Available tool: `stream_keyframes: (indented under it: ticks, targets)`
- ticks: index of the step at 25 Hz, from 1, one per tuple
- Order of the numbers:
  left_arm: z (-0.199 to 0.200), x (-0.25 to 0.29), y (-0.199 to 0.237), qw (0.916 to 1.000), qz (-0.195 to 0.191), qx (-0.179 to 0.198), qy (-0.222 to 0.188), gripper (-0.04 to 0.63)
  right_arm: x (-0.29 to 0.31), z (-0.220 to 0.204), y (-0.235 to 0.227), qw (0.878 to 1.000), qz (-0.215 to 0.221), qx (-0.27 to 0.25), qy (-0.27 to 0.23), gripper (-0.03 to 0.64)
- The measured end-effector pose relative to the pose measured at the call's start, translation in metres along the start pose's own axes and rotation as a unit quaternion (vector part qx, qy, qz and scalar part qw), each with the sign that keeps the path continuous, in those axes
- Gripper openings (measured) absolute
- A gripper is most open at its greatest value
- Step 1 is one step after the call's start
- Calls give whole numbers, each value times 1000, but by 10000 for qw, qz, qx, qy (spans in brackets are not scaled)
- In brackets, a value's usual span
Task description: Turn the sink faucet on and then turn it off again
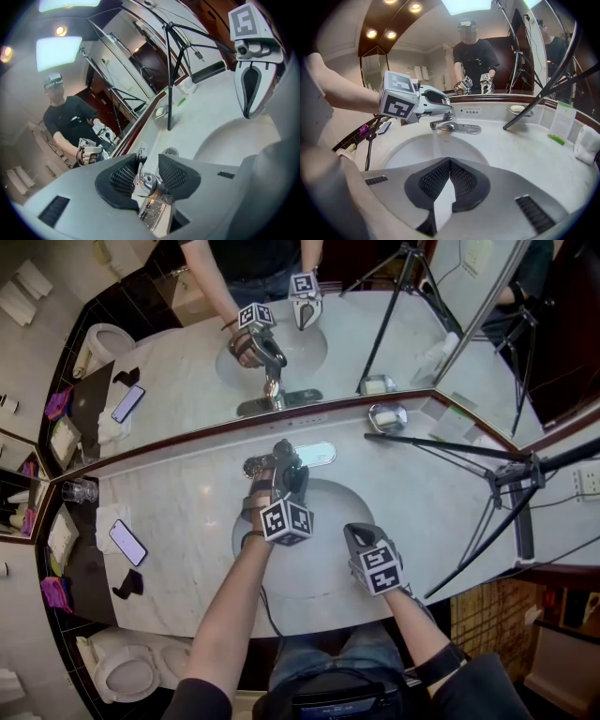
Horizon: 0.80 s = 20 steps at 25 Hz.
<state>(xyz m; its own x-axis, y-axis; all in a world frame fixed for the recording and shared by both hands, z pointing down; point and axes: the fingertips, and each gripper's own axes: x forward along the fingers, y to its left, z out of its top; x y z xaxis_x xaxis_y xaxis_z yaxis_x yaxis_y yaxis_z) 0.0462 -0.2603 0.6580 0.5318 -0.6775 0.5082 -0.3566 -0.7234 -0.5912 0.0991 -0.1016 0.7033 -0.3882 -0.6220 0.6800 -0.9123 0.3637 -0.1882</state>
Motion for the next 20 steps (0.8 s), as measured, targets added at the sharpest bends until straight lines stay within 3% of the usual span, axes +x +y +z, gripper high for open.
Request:
stream_keyframes:
  ticks: [9, 20]
  targets:
    - [-1, -1, -5, 9999, 65, 94, -12, 129, 5, -2, 2, 10000, 30, 0, 42, 17]
    - [-8, -1, -44, 9960, 0, 891, 75, 153, 7, -10, -5, 10000, -5, -23, 36, 17]
